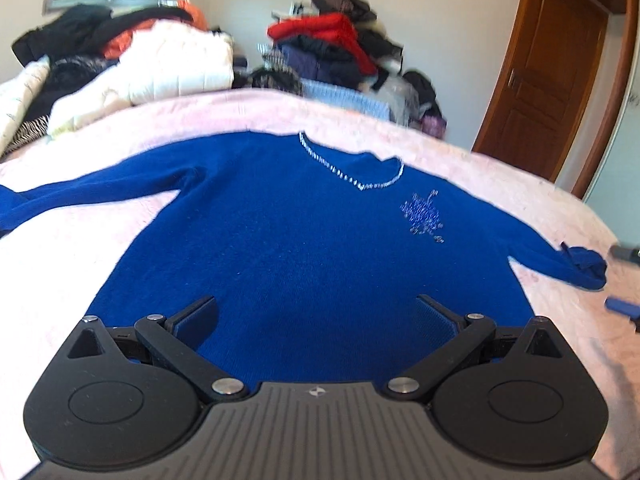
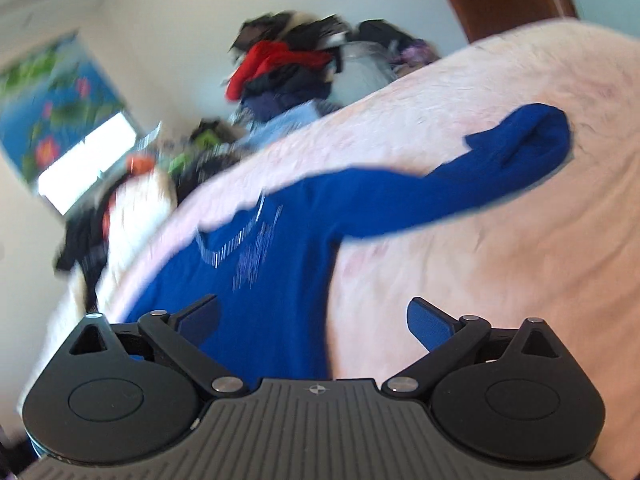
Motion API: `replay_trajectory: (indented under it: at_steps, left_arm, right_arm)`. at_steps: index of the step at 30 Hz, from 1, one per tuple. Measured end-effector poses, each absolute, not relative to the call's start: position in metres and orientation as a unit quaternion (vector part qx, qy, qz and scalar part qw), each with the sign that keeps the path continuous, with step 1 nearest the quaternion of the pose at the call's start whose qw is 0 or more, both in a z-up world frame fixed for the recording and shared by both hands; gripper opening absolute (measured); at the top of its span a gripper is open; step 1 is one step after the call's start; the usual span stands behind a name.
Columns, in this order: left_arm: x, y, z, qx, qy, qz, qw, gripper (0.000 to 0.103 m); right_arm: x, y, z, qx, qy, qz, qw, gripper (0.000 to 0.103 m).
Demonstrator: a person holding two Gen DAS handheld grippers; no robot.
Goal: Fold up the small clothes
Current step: 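Grasp the sweater cuff with the right gripper while the left gripper grasps the other cuff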
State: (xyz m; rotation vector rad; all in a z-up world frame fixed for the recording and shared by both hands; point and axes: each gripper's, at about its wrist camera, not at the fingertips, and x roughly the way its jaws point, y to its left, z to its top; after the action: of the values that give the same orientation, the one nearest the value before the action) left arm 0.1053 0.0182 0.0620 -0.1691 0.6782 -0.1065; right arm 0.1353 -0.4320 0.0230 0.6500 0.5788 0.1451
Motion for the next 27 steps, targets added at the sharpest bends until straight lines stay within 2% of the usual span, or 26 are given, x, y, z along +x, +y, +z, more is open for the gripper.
replay_trajectory:
  at_steps: [3,8,16,18,20,21,24,27]
  left_arm:
    - [0.135,0.019,0.066,-0.107,0.345,-0.055,0.931,0.103]
    - [0.170,0.021,0.083,-0.179,0.322,-0.072,0.927,0.103]
    - [0.198,0.001,0.099,-0.234,0.244,-0.059,0.939,0.103]
    - [0.207,-0.008,0.103,-0.239,0.238,-0.073,0.939,0.103]
    - [0.220,-0.021,0.103,-0.238,0.247,-0.088,0.935,0.103]
    - [0.226,-0.026,0.103,-0.241,0.255,-0.097,0.932,0.103]
    - [0.248,-0.045,0.096,-0.272,0.298,-0.152,0.902,0.103]
    - [0.269,-0.070,0.081,-0.345,0.345,-0.245,0.838,0.103]
  right_arm:
    - [0.173,-0.493,0.020,0.408,0.259,0.033,0.875,0.092]
    - [0.231,-0.568,-0.011,0.489,0.260,-0.054,0.831,0.070]
    - [0.274,-0.588,-0.056,0.479,0.286,-0.079,0.826,0.067]
    - [0.276,-0.587,-0.055,0.476,0.278,-0.073,0.831,0.054]
    - [0.278,-0.588,-0.058,0.487,0.274,-0.069,0.827,0.019]
    - [0.277,-0.589,-0.060,0.496,0.273,-0.068,0.822,0.013]
    - [0.272,-0.584,-0.062,0.527,0.246,-0.025,0.813,0.012]
    - [0.272,-0.567,-0.064,0.563,0.217,0.034,0.796,0.012]
